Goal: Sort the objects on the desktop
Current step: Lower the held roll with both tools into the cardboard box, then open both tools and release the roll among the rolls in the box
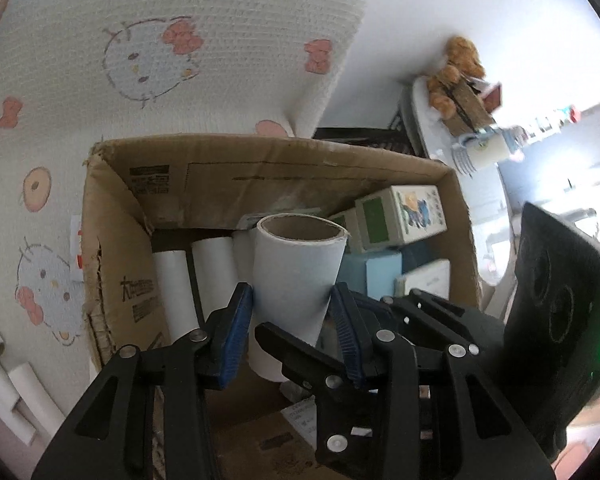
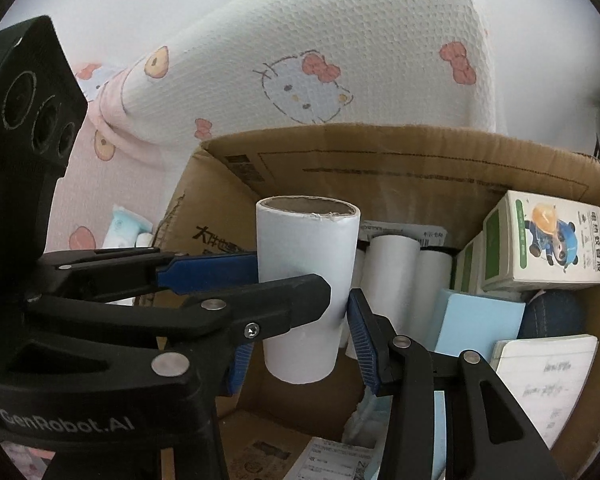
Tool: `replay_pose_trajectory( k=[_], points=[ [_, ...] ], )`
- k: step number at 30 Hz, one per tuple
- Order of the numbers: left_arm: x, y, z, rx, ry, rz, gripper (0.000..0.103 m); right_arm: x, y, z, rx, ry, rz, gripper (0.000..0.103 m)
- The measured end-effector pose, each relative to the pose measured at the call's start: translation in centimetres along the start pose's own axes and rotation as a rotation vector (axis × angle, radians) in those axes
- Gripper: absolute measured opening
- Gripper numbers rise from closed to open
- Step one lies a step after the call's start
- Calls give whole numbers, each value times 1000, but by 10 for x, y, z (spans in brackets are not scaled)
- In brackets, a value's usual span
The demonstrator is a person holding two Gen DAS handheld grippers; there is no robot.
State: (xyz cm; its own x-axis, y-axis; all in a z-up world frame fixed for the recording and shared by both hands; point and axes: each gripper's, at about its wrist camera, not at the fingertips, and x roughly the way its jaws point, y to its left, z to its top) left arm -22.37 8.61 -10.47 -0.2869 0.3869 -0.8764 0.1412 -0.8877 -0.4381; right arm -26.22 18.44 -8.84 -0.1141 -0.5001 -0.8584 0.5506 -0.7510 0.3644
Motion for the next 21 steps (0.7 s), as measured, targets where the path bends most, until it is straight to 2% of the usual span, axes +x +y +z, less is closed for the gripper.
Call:
replay_pose_trajectory(
  k=[7, 8, 9, 10, 13, 17, 19, 21],
  points=[
    [24, 8, 5, -114, 54, -15, 43, 11, -13, -3, 9, 45, -4, 42],
    [27, 8, 5, -117, 55, 20, 36, 12, -15, -4, 11, 49, -3, 42],
    [29, 8, 6, -115, 52, 45, 19, 12, -16, -5, 8, 50, -2, 42],
    [34, 10, 8, -115, 61, 60, 14, 11, -15, -6, 0, 49, -5, 42],
    [44, 16, 12, -157, 109, 4, 13, 6, -12, -8, -37, 33, -33, 42],
    [49, 11, 12, -128, 103, 39, 13, 13, -10, -11, -65, 72, -47, 40],
    [54, 12, 12, -120, 127, 40, 13, 21, -2, -16, -90, 97, -94, 37],
    [51, 10, 12, -102, 120, 48, 13, 22, -1, -19, -98, 101, -100, 37]
  ],
)
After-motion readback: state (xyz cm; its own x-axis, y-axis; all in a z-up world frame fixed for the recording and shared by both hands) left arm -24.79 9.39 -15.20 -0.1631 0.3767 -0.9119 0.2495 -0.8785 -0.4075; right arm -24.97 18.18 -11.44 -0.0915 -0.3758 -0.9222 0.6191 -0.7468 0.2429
